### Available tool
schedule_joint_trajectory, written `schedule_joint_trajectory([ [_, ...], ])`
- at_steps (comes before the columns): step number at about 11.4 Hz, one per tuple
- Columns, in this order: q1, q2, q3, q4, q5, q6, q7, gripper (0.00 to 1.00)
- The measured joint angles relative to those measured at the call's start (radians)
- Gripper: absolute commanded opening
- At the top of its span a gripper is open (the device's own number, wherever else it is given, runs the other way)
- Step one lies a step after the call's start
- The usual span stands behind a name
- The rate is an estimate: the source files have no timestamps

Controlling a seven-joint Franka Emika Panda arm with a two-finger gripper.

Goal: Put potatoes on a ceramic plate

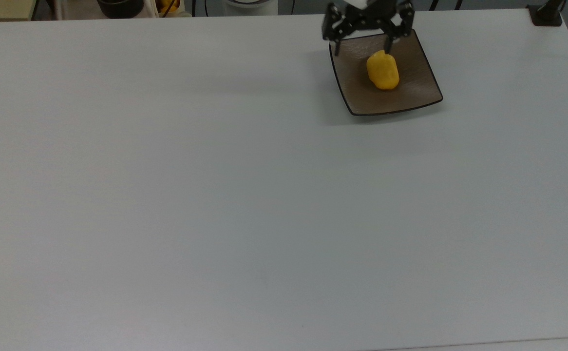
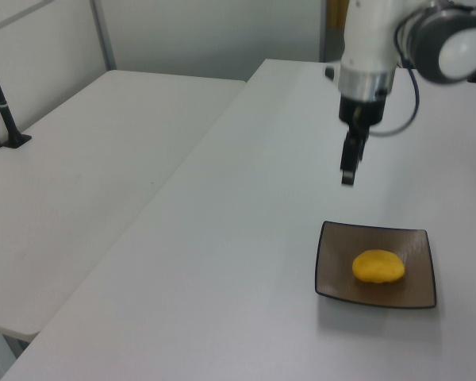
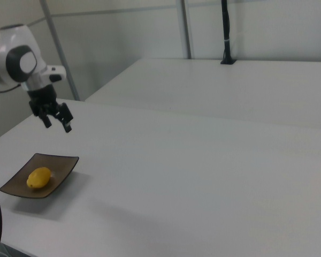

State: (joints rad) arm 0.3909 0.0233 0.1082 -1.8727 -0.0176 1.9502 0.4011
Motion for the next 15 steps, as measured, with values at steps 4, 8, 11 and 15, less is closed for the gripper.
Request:
schedule_joint_trajectory([
  [4,-0.070,-0.069,-0.124,0.184,-0.003,-0.263,-0.001,1.00],
  [8,-0.159,-0.110,-0.160,0.196,-0.002,-0.291,-0.071,1.00],
  [11,-0.228,-0.105,-0.161,0.193,0.044,-0.284,-0.286,1.00],
  [15,-0.289,-0.093,-0.154,0.191,0.104,-0.237,-0.475,1.00],
])
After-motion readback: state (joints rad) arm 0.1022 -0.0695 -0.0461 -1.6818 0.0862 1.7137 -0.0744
